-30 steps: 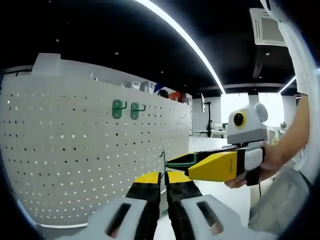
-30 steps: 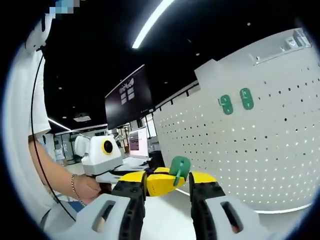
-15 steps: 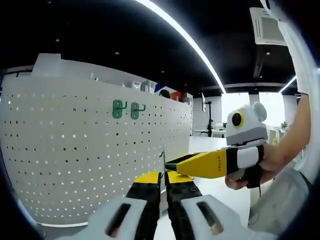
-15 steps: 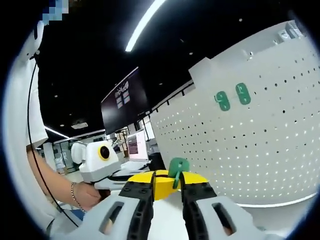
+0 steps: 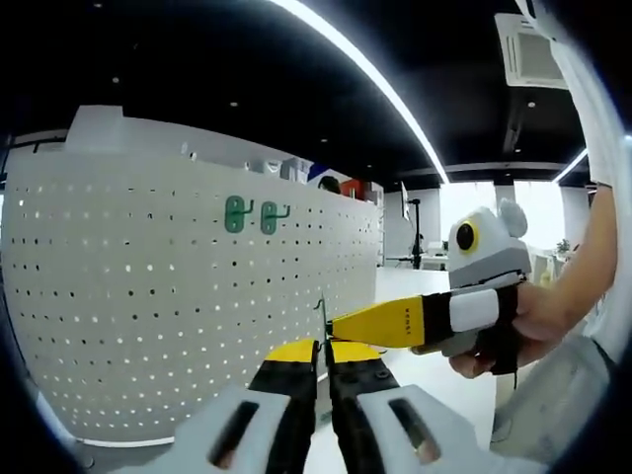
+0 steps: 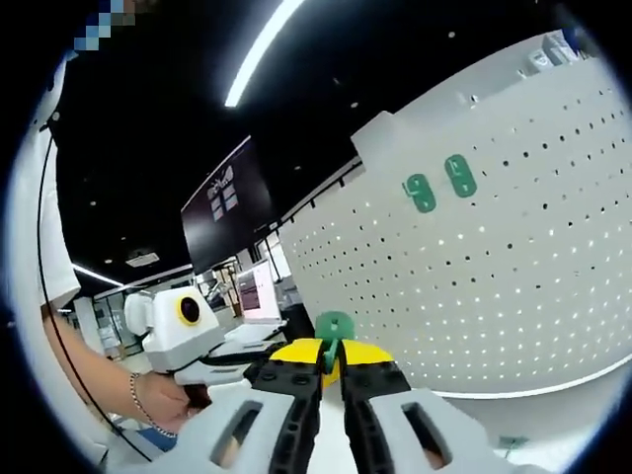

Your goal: Insert the hook assembly into the mounting plate slot until the hook locks in place.

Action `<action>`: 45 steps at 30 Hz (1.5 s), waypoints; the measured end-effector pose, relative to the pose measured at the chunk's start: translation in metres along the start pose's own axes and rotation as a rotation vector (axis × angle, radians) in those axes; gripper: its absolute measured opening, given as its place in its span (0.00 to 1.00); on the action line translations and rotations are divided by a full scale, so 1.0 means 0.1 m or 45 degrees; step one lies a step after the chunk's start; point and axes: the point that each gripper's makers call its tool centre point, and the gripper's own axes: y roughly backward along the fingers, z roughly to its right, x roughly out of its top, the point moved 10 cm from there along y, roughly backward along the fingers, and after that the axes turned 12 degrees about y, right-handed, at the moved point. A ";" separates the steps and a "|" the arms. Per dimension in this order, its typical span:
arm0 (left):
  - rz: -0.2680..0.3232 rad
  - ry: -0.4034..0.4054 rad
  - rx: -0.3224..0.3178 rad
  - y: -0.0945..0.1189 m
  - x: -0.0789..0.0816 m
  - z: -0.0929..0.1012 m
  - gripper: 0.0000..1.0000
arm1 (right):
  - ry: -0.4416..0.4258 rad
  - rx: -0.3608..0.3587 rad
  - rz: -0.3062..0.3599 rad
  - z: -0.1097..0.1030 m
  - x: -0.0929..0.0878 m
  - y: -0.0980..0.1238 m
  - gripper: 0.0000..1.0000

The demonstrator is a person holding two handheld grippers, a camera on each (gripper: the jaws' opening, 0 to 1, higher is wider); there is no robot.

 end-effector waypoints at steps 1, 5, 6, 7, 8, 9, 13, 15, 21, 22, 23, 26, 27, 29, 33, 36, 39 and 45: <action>0.001 0.001 0.001 0.00 0.01 0.00 0.03 | -0.006 0.000 0.001 0.00 0.00 0.00 0.04; 0.002 -0.005 0.005 0.01 0.02 0.00 0.03 | -0.009 -0.008 0.003 -0.02 0.01 -0.01 0.03; 0.000 -0.007 0.006 0.02 0.02 0.01 0.03 | -0.012 -0.010 0.003 -0.02 0.01 -0.01 0.02; -0.004 -0.012 0.006 0.02 0.02 0.00 0.03 | -0.010 -0.016 -0.002 -0.02 0.01 -0.01 0.02; -0.008 -0.017 0.007 0.02 0.01 0.01 0.03 | 0.002 -0.017 -0.010 -0.02 0.01 -0.01 0.02; -0.008 -0.018 0.010 0.02 0.01 0.01 0.03 | 0.004 -0.019 -0.011 -0.02 0.01 -0.01 0.02; 0.000 -0.013 0.014 0.02 0.02 0.02 0.03 | 0.017 -0.037 -0.014 -0.05 0.03 -0.01 0.01; -0.004 -0.014 0.013 0.02 0.02 0.02 0.03 | 0.024 -0.042 -0.020 -0.05 0.03 0.00 0.01; -0.005 -0.013 0.012 0.02 0.02 0.02 0.03 | 0.029 -0.045 -0.022 -0.04 0.03 0.00 0.01; -0.007 -0.014 0.012 0.02 0.02 0.01 0.03 | 0.028 -0.045 -0.023 -0.04 0.03 0.00 0.01; -0.008 -0.012 0.012 0.02 0.02 0.01 0.03 | 0.027 -0.045 -0.024 -0.04 0.03 0.00 0.01; -0.003 -0.020 0.014 0.01 0.02 0.01 0.03 | 0.031 -0.042 -0.026 -0.04 0.04 0.00 0.01; -0.003 -0.021 0.015 0.01 0.02 0.01 0.03 | 0.034 -0.041 -0.028 -0.04 0.04 0.00 0.01; -0.001 -0.027 0.017 0.01 0.02 0.01 0.03 | 0.030 -0.045 -0.033 -0.03 0.04 0.00 0.01; -0.005 0.001 0.012 0.00 0.02 0.01 0.04 | 0.030 -0.051 -0.038 -0.03 0.05 0.00 0.01; -0.025 0.024 -0.007 -0.02 0.01 0.01 0.10 | 0.035 -0.069 -0.044 -0.01 0.05 0.01 0.01; -0.079 0.043 -0.018 -0.04 -0.02 0.02 0.27 | 0.025 -0.062 -0.045 0.00 0.06 0.02 0.01; -0.164 0.045 -0.005 -0.08 -0.12 0.03 0.63 | 0.022 -0.058 -0.057 -0.01 0.04 0.02 0.01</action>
